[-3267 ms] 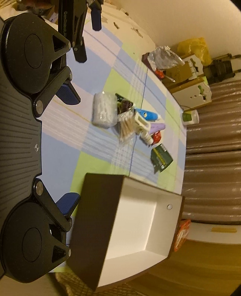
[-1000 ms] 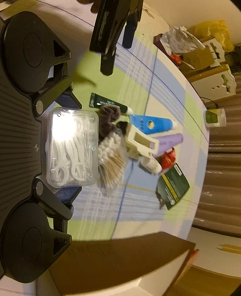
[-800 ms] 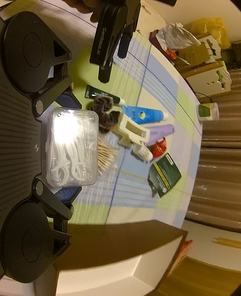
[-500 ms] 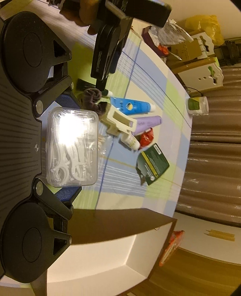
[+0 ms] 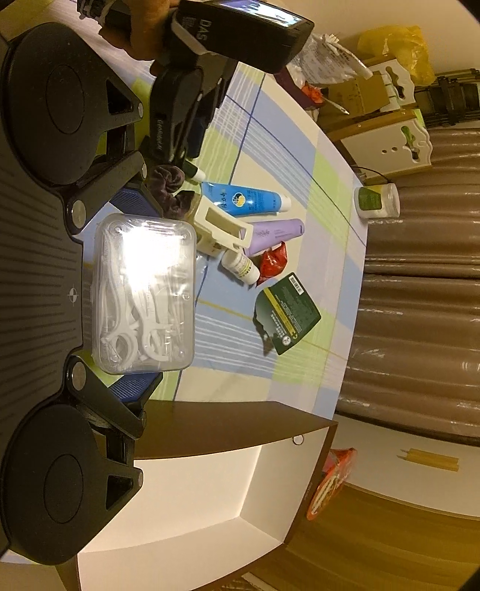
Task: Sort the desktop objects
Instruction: 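Carry the floss box and lip gel with both tools over the brown box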
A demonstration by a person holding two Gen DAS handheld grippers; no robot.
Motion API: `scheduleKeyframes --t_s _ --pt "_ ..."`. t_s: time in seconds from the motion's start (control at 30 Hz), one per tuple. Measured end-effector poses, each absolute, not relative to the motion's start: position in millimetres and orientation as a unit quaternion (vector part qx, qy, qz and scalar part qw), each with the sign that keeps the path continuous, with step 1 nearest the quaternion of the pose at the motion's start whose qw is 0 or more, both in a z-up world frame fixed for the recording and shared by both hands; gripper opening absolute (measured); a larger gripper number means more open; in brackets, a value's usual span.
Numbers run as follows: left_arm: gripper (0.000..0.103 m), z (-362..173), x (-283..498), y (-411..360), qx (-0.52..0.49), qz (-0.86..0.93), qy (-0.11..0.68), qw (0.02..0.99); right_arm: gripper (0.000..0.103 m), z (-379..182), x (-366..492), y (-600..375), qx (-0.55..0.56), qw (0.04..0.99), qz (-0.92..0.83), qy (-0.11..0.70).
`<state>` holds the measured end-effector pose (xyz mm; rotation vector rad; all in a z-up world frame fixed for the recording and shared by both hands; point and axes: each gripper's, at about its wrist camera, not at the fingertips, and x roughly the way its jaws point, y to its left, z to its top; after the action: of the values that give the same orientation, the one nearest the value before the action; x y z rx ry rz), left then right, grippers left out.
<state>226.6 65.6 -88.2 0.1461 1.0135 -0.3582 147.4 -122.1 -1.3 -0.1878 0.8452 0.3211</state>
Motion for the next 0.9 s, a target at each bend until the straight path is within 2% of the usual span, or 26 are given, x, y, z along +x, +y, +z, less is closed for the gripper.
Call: scheduleKeyframes --t_s 0.03,0.07,0.43,0.9 --pt "0.015 -88.1 225.7 65.1 0.077 -0.169 0.481 0.857 0.084 -1.6 147.8 -121.9 -0.090 0.895 0.156 0.407" --pt "0.014 -87.9 225.6 65.4 0.079 -0.170 0.482 0.856 0.084 -1.6 148.1 -122.0 -0.090 0.896 0.157 0.407" --pt "0.013 -69.1 219.6 70.1 0.088 -0.173 0.468 0.862 0.084 6.5 147.1 -120.8 -0.085 0.901 0.162 0.393" --pt "0.013 -6.0 222.0 58.7 0.101 -0.209 0.414 0.880 0.084 46.3 139.9 -126.9 -0.079 0.926 0.124 0.348"
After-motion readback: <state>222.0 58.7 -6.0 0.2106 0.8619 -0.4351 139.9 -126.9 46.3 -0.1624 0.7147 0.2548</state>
